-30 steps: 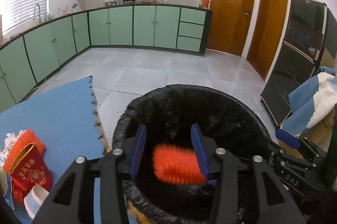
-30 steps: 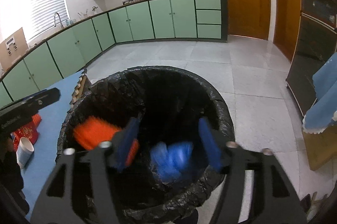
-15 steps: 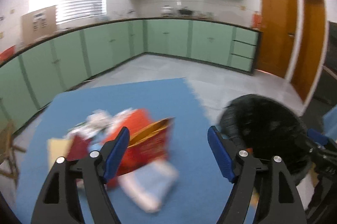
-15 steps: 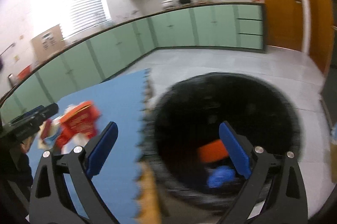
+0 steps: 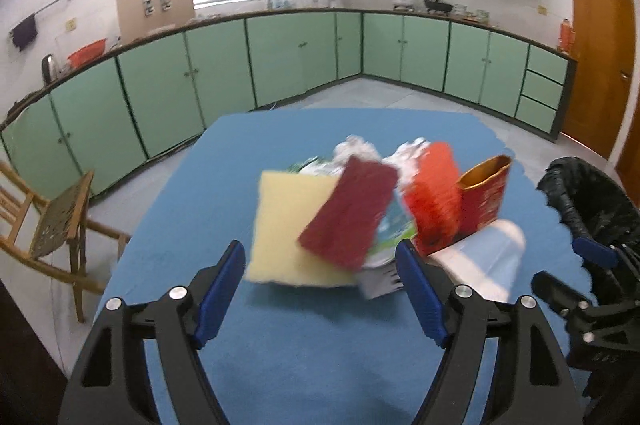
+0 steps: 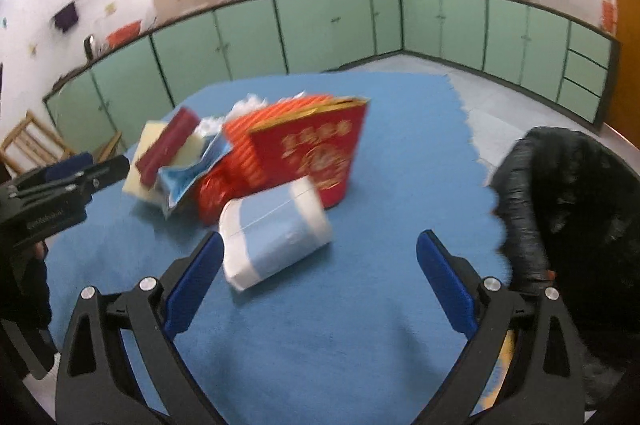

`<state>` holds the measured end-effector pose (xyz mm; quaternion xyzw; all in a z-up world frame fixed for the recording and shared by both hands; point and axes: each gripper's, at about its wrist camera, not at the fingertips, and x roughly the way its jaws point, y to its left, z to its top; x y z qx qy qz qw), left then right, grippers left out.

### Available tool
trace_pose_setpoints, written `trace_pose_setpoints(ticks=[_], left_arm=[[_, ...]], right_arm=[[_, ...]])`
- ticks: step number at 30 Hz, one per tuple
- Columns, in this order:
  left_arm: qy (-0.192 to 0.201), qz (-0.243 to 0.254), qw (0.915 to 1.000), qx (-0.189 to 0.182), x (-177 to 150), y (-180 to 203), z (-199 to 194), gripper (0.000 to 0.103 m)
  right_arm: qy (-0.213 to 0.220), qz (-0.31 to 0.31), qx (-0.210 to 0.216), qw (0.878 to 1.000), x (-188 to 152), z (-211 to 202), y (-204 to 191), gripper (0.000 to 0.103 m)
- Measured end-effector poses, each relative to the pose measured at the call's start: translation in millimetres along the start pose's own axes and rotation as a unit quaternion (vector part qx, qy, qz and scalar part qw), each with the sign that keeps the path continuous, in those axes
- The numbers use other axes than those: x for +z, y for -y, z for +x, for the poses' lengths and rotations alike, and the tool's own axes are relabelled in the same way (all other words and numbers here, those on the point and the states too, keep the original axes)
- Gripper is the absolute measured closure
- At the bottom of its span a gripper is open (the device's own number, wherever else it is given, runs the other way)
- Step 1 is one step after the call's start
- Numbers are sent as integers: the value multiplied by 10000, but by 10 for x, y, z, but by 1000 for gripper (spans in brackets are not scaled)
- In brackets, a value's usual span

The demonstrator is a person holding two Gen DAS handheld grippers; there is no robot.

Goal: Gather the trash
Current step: 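Grasp the white-blue paper roll with the right tool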

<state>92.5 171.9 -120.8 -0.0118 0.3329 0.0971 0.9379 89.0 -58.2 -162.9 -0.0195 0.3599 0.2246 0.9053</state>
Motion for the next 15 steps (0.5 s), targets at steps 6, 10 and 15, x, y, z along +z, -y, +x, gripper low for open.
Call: trace_pose_setpoints(ticks=[6, 10, 15], left_arm=[[-70, -90, 9999, 81, -128, -147, 57, 27], [-90, -155, 9998, 73, -151, -202, 60, 27], [-117, -206, 9997, 47, -141, -215, 68, 27]], right_arm=[[-287, -167, -9, 9994, 57, 272, -168, 9], [-436, -429, 17, 9981, 76, 378, -310, 9], [-628, -557, -105, 9964, 79, 503, -337, 9]])
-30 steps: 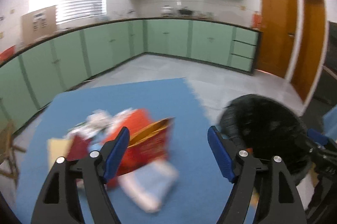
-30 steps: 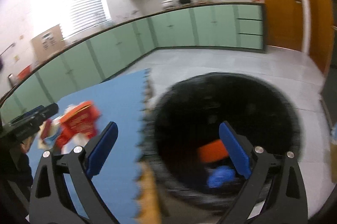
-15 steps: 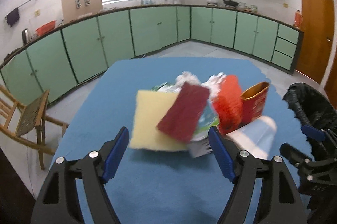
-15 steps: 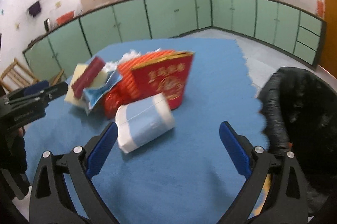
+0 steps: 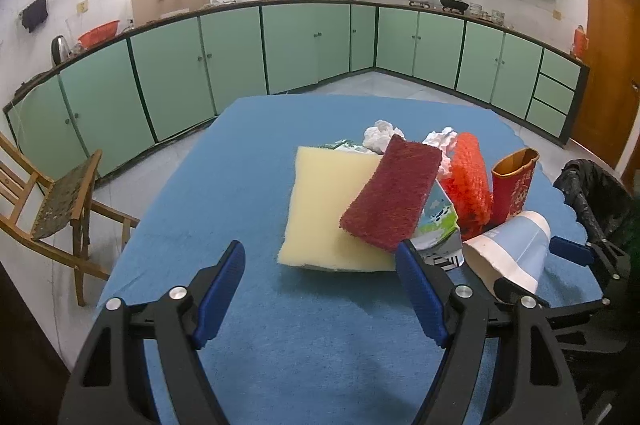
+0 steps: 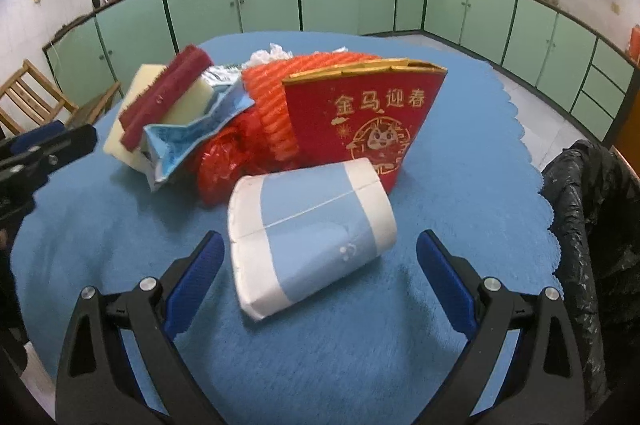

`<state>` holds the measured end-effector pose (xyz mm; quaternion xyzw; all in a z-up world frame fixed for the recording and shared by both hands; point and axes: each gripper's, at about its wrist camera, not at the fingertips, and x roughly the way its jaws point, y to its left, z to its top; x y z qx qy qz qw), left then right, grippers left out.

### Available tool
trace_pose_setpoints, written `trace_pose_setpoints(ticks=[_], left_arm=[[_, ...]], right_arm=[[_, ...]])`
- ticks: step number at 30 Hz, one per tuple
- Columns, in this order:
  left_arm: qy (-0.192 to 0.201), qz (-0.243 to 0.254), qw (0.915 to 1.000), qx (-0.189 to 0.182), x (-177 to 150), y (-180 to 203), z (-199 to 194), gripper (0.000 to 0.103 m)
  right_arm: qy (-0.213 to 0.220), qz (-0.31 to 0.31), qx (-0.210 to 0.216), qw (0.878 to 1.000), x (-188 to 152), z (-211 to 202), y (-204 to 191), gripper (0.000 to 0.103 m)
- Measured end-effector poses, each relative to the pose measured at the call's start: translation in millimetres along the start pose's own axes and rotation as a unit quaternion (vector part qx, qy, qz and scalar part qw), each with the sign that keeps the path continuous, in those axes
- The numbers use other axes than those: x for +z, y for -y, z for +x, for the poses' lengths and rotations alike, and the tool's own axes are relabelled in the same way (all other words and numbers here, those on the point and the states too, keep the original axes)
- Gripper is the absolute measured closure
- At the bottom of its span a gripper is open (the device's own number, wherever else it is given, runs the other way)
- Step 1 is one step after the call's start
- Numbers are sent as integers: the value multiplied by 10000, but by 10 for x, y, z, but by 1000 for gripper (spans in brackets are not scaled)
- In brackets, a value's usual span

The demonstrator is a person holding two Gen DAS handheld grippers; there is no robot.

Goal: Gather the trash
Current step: 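Grasp the white-blue paper roll with the right tool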

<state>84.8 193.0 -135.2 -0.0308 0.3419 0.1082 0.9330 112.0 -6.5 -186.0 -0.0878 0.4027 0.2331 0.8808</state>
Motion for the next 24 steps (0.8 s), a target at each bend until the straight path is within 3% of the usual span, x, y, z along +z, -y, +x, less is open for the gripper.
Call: trace_pose_setpoints(ticks=[3, 6, 20, 24], left_arm=[[-13, -13, 10000, -16, -3, -8, 9, 27], [-13, -17, 10000, -28, -4, -9, 12, 27], [66, 74, 9999, -115, 64, 133, -9, 27], [98, 148, 9997, -171, 139, 211, 60, 27]], right_arm=[[-100, 27, 33, 9999, -7, 36, 15, 10], [-106, 13, 150, 9998, -7, 17, 10, 26], [335, 392, 335, 9981, 12, -476, 209, 29], [570, 574, 177, 9966, 119, -642, 370, 29]])
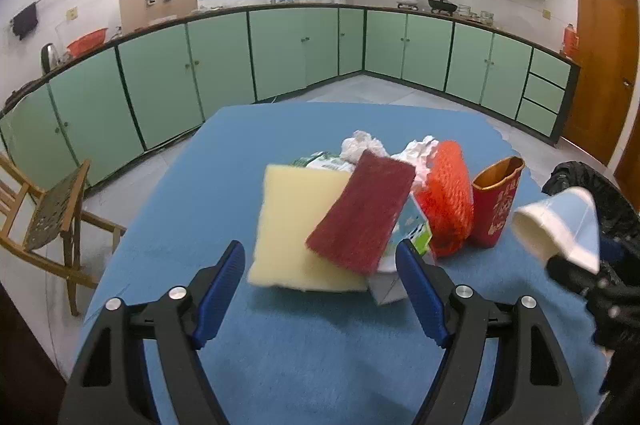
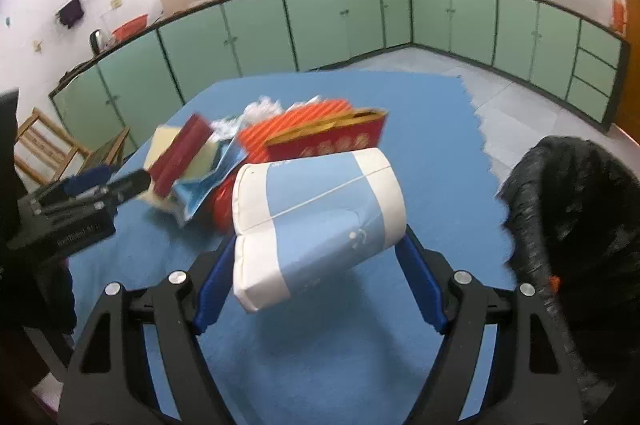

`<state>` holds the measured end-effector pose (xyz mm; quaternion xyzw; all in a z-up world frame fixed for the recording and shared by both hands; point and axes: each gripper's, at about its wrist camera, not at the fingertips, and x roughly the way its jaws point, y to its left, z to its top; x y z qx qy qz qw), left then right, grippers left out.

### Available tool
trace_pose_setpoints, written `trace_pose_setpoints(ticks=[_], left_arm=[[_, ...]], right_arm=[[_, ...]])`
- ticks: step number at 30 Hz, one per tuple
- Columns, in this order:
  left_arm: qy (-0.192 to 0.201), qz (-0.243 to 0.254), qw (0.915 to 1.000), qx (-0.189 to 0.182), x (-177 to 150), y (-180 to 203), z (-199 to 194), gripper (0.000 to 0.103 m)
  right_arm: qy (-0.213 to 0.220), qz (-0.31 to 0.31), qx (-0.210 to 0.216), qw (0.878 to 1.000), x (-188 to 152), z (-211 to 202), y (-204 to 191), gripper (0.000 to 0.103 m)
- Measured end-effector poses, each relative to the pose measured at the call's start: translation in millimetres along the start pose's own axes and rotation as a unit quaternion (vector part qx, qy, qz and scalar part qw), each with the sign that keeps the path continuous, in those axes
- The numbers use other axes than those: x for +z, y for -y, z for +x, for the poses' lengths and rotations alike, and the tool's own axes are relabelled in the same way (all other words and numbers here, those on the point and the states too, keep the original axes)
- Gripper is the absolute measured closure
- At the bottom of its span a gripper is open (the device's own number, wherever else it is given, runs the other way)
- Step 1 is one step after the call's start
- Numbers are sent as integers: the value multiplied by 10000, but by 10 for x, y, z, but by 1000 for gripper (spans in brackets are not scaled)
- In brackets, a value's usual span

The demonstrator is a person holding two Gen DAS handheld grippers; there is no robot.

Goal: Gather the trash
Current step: 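Grasp the white-blue paper roll with the right tool, then grasp the maroon scouring pad with the left tool, then drop the paper roll with the right tool while the left tool drops the maroon pad into the bin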

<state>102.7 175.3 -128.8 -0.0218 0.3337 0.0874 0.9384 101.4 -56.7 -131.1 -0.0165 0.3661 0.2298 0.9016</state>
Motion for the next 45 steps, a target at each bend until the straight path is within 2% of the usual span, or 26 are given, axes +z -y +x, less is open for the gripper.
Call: trace_pose_setpoints(ticks=[8, 17, 19, 20, 21, 22, 24, 33, 45], left_arm=[[-60, 137, 9999, -42, 199, 121, 288, 25], [-301, 222, 9993, 6, 228, 193, 580, 24], [-284, 206, 9994, 5, 227, 192, 575, 33], [-279, 201, 9994, -23, 235, 192, 571, 40], [-247, 205, 9995, -46, 237, 198, 547, 47], [-232, 209, 9995, -81, 241, 197, 528, 48], [-198, 193, 9995, -129, 243, 191, 482, 57], [196, 13, 9995, -258, 335, 160, 97, 59], [681, -20, 9955, -661, 476, 372, -488, 59]], right_arm=[[83, 187, -227, 9995, 176, 90, 217, 29], [18, 270, -213, 9994, 155, 147, 245, 28], [7, 293, -217, 9993, 146, 145, 244, 28], [2, 299, -219, 9993, 140, 142, 243, 28], [-4, 298, -222, 9993, 133, 140, 244, 28], [-5, 298, -225, 9993, 129, 138, 243, 28], [4, 319, -220, 9992, 124, 124, 249, 28], [198, 426, -211, 9987, 161, -62, 295, 28], [825, 500, -256, 9950, 260, -657, 404, 28]])
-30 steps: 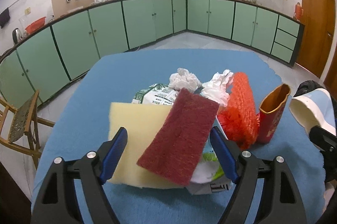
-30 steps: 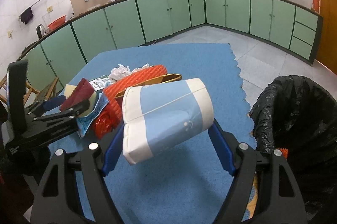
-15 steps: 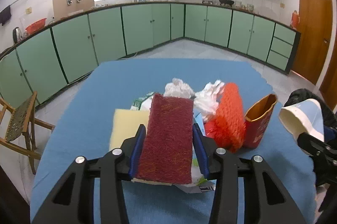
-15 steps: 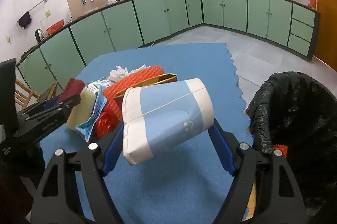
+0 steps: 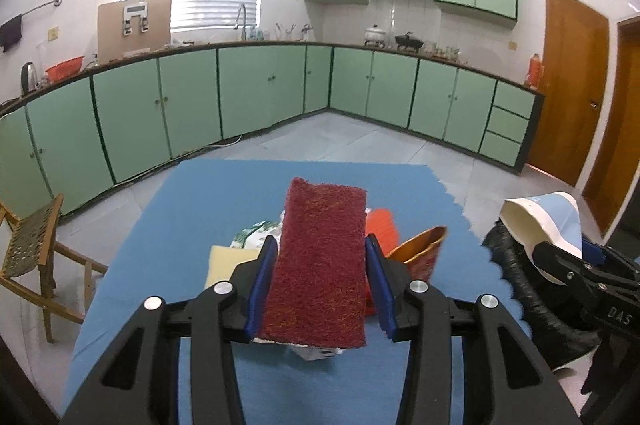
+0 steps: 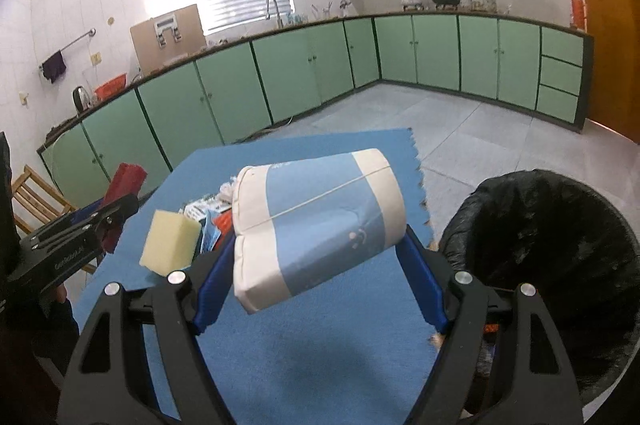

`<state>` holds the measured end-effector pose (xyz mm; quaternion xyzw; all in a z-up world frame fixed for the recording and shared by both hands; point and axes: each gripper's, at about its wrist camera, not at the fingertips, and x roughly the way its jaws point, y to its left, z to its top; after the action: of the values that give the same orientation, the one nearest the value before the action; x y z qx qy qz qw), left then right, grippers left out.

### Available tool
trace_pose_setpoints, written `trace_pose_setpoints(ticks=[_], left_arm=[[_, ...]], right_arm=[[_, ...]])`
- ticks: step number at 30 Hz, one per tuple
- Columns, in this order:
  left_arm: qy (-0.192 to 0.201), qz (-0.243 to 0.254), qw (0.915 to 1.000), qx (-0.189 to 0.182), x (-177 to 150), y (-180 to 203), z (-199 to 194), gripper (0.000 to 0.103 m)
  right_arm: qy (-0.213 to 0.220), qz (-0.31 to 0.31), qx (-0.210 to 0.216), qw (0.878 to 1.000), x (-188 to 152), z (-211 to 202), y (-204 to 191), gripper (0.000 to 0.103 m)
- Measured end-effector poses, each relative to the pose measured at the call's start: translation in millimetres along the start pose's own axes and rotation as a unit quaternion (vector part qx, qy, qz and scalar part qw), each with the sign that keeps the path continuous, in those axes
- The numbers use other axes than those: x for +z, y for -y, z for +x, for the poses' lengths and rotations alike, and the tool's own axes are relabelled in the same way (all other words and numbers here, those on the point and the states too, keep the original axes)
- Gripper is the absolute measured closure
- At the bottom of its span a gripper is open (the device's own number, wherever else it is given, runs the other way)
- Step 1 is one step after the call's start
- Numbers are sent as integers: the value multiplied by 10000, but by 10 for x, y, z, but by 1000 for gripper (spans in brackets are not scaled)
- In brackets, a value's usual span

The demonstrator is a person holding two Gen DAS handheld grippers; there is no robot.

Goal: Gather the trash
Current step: 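Drop the paper roll with the right tool while the left tool drops the maroon pad into the bin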

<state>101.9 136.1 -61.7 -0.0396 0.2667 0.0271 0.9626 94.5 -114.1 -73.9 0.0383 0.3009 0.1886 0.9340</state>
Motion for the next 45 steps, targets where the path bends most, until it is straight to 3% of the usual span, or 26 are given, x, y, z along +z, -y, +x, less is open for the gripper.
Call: trace_pose_setpoints(ticks=[11, 20, 31, 41, 43, 45], left_arm=[[140, 336, 9964, -765, 107, 605, -97, 59], [-10, 648, 9868, -1487, 101, 1449, 128, 59], [-291, 932, 9747, -2009, 75, 2396, 580, 59], [-696, 1134, 9649, -2266, 10, 3073, 984, 58], [-864, 1096, 9611, -2382, 17, 3131, 1069, 52], [-897, 1110, 9605, -2389, 29, 3156, 1096, 35]], right_arm=[[320, 320, -542, 9975, -7, -506, 564, 28], [311, 715, -1231, 9893, -205, -778, 1367, 28], [64, 1041, -1821, 9777, -492, -754, 2280, 28], [-226, 1163, -1894, 9747, -612, -474, 2728, 25], [-310, 1200, -1903, 9739, -653, -430, 2771, 18], [-321, 1256, -1910, 9730, -699, -448, 2804, 17]])
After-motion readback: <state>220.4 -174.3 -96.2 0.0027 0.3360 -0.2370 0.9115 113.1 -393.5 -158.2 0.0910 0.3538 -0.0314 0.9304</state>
